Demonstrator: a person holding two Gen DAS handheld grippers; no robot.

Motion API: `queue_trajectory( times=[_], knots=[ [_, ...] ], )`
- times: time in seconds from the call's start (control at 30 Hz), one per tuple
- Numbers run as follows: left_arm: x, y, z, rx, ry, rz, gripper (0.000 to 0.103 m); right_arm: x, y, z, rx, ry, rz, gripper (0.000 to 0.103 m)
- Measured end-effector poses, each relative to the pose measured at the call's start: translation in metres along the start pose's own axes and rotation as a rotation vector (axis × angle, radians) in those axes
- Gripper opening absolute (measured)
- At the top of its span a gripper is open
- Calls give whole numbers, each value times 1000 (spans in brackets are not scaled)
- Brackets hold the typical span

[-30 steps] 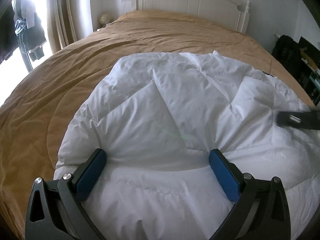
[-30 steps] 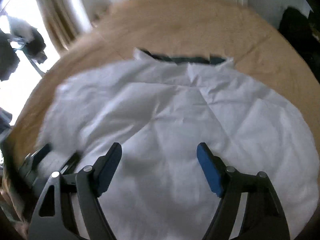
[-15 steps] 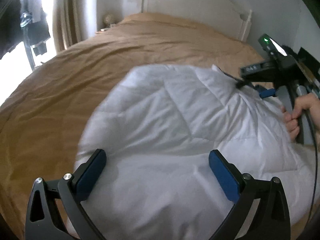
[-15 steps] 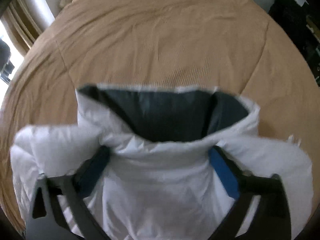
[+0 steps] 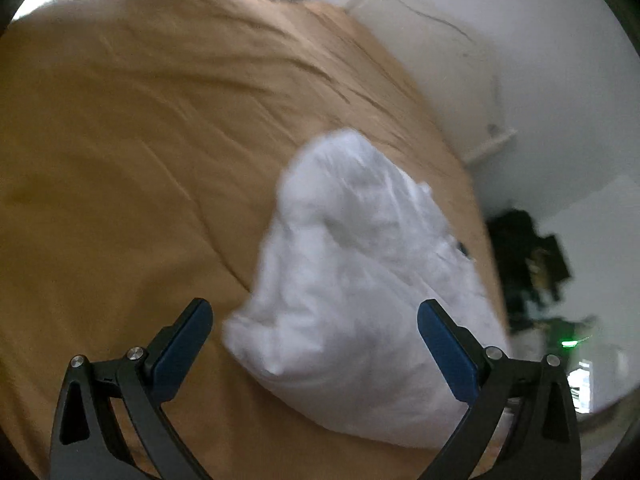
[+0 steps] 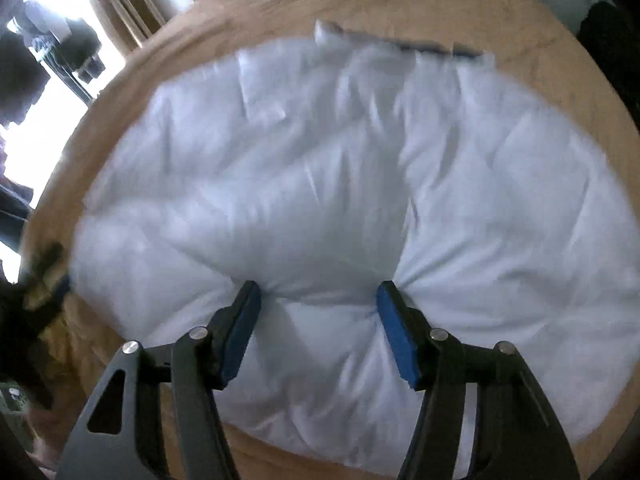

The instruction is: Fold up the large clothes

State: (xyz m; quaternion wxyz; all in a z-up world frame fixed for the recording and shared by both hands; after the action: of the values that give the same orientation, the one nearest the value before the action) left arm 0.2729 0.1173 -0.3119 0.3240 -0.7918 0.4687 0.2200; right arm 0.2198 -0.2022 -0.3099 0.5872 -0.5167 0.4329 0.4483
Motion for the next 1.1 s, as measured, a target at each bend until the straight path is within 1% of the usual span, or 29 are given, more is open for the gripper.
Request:
queue_trajectory(
  times=[0.03,0.07,0.13,0.17,0.23,0.3,0.33,0.37,0.4,0.43,0.53,0.6,0.7,0.77,0.8,0.83,0.87,0.9,0.93,0.97,1.0,1.03,1.1],
  knots=[
    [6,3,-3,2,20,19,102,5,6,-2,-2,1,-15,63],
    [13,6,-4,0,16,29,102,9,6,-3,-7,3,-22,63],
    [20,7,-4,-2,12,16,102,14,4,-6,-1,-13,-16,64],
    [23,6,-2,-22,24,17,102,15,3,-8,6,-26,-10,64],
    [26,6,2,-75,72,22,102,17,5,-10,10,-43,-11,65],
    [26,9,11,-113,76,52,102,17,7,-13,8,-60,-23,65],
    [22,12,18,-139,76,55,102,18,5,-16,13,-69,-27,64],
    [18,16,27,-175,85,55,102,17,11,-14,18,-76,-29,64],
    [17,16,30,-201,113,57,102,18,10,-15,23,-79,-30,64],
    [17,15,33,-212,129,53,102,20,10,-16,23,-81,-34,64],
    [22,15,28,-196,123,44,102,21,11,-18,22,-90,-43,64],
    [27,20,20,-175,140,55,102,18,12,-16,22,-93,-46,65],
    [53,15,2,-139,146,76,102,18,13,-18,24,-98,-47,65],
    [69,6,-4,-140,128,66,102,18,14,-18,24,-99,-46,65],
    [77,1,-5,-145,99,52,102,17,15,-19,25,-99,-45,65],
    [81,-2,-4,-155,75,45,97,16,16,-20,26,-99,-46,65],
    [82,-6,-2,-177,41,35,85,16,16,-19,25,-95,-45,65],
    [82,-7,-2,-183,39,31,70,16,15,-18,23,-89,-45,65],
    [79,-7,1,-187,61,34,64,14,15,-18,22,-84,-45,65],
    [78,-6,3,-192,89,41,56,10,14,-16,24,-79,-48,65],
    [76,-5,7,-201,108,52,51,3,14,-11,19,-75,-44,65],
    [74,-4,10,-211,131,65,49,-8,16,-5,2,-88,-42,62],
    [68,-4,15,-217,144,76,46,-26,20,7,-30,-117,-46,59]
  ],
)
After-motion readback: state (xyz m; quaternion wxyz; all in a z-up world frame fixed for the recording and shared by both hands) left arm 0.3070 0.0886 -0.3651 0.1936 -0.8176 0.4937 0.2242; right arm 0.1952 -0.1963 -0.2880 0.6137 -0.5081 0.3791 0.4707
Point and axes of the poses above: each gripper's, at about its wrist camera, not at the fingertips, and x roughly the way its jaws point, z to its left, y to its underside, the point moved 5 cm from there along x, roughly the way its jaws point, and after that the axes turned 4 degrees about z, right-handed, at the moved point
